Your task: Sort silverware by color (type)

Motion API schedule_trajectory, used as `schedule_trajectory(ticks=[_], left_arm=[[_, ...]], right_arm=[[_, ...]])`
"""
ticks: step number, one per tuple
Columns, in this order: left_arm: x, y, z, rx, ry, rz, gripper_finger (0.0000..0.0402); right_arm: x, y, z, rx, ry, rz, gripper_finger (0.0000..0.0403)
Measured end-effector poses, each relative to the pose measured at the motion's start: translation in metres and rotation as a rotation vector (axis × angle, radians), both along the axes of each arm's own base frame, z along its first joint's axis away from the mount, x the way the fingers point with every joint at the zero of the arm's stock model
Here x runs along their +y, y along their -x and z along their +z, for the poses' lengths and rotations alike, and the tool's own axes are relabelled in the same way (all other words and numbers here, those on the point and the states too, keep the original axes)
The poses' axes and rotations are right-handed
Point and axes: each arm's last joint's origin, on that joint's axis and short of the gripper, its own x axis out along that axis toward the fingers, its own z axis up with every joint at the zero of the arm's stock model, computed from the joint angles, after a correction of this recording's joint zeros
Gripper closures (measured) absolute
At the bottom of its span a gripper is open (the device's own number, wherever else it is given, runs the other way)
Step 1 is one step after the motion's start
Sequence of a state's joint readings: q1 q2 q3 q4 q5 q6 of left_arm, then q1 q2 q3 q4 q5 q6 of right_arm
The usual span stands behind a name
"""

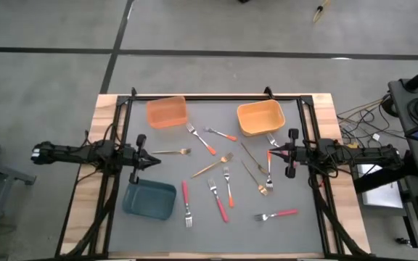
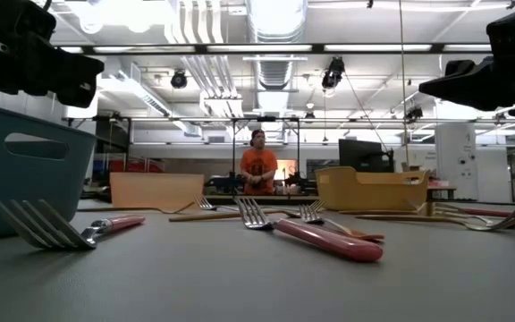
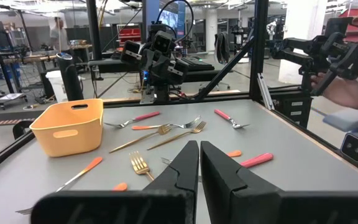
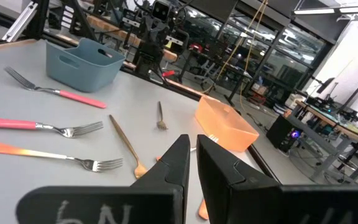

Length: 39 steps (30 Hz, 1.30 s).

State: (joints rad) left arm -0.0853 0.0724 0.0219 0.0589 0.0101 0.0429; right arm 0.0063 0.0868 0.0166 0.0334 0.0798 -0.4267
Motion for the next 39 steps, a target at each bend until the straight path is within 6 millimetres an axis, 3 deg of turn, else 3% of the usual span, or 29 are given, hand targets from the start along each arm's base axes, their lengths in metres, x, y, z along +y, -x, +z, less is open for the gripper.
schedule_trajectory(ticks=[13,16,20,26,33,39], left_arm=[[0.001,0.000,0.002,-0.026,-0.042,0.024,0.0402],[0.001,0.001,0.012,-0.125,-0.034,0.034,0.0402],[0.001,0.004,0.028,-0.292,-0.004,0.043,0.0402],[0.002,0.014,0.050,-0.544,0.022,0.047,0.0402],[0.003,0.020,0.059,-0.665,-0.028,0.070,0.0402],[0.005,0.016,0.074,-0.643,0.022,0.142,0.0402]], right_arm=[[0.000,0.000,0.002,-0.018,0.034,0.001,0.0380],[0.000,0.000,0.005,-0.057,-0.074,0.000,0.0380],[-0.001,0.001,0.021,-0.247,-0.405,-0.001,0.0380],[-0.001,0.005,0.040,-0.442,-0.476,0.035,0.0380],[-0.002,0.000,0.068,-0.396,-0.578,0.004,0.0380],[-0.008,-0.008,0.095,-0.234,-0.696,-0.274,0.0380]])
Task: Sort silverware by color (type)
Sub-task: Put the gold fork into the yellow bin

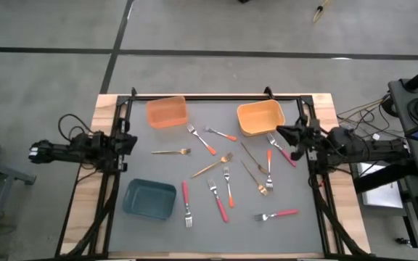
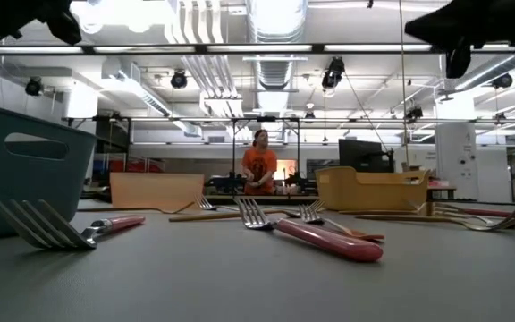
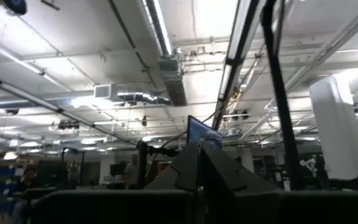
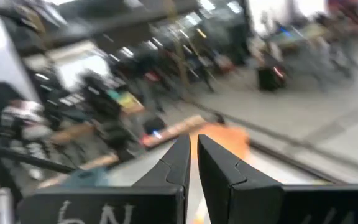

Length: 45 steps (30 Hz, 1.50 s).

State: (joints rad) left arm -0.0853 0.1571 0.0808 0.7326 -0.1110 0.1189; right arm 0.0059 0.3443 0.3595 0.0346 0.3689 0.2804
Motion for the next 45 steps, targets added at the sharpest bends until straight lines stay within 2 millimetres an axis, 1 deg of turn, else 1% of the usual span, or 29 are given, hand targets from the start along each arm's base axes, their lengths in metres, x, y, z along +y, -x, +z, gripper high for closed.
schedule_trajectory(ticks=[3,7,11,15,18,20,24,28,31,36,41,45], left_arm=[[0.000,-0.006,0.013,0.031,0.013,0.021,0.0402],[0.003,-0.021,0.030,0.125,0.073,0.130,0.0402],[0.006,-0.037,0.041,0.332,0.091,0.324,0.0402],[0.009,-0.048,0.053,0.518,0.094,0.491,0.0402],[0.009,-0.055,0.058,0.669,0.024,0.518,0.0402],[0.009,-0.058,0.060,0.721,0.005,0.521,0.0402],[0.008,-0.064,0.061,0.745,-0.009,0.525,0.0402],[0.008,-0.069,0.053,0.781,-0.012,0.525,0.0402],[0.008,-0.069,0.049,0.792,0.006,0.518,0.0402],[0.008,-0.069,0.050,0.787,0.043,0.508,0.0402],[0.008,-0.070,0.052,0.787,0.050,0.507,0.0402],[0.008,-0.071,0.049,0.808,0.042,0.509,0.0402]], right_arm=[[-0.001,-0.006,0.008,0.135,-0.081,-0.053,0.0380],[-0.001,-0.016,0.018,0.239,-0.177,-0.071,0.0380],[-0.001,-0.025,0.027,0.307,-0.250,-0.092,0.0380],[-0.001,-0.030,0.033,0.370,-0.317,-0.110,0.0380],[-0.001,-0.037,0.035,0.407,-0.350,-0.123,0.0380],[0.000,-0.044,0.036,0.428,-0.360,-0.117,0.0380],[0.000,-0.055,0.037,0.458,-0.363,-0.118,0.0380],[0.000,-0.064,0.036,0.502,-0.356,-0.119,0.0380],[0.000,-0.070,0.044,0.501,-0.306,-0.105,0.0380],[0.000,-0.083,0.046,0.577,-0.189,-0.077,0.0380],[0.000,-0.098,0.052,0.607,-0.138,-0.068,0.0380],[-0.001,-0.116,0.050,0.650,-0.120,-0.095,0.0380]])
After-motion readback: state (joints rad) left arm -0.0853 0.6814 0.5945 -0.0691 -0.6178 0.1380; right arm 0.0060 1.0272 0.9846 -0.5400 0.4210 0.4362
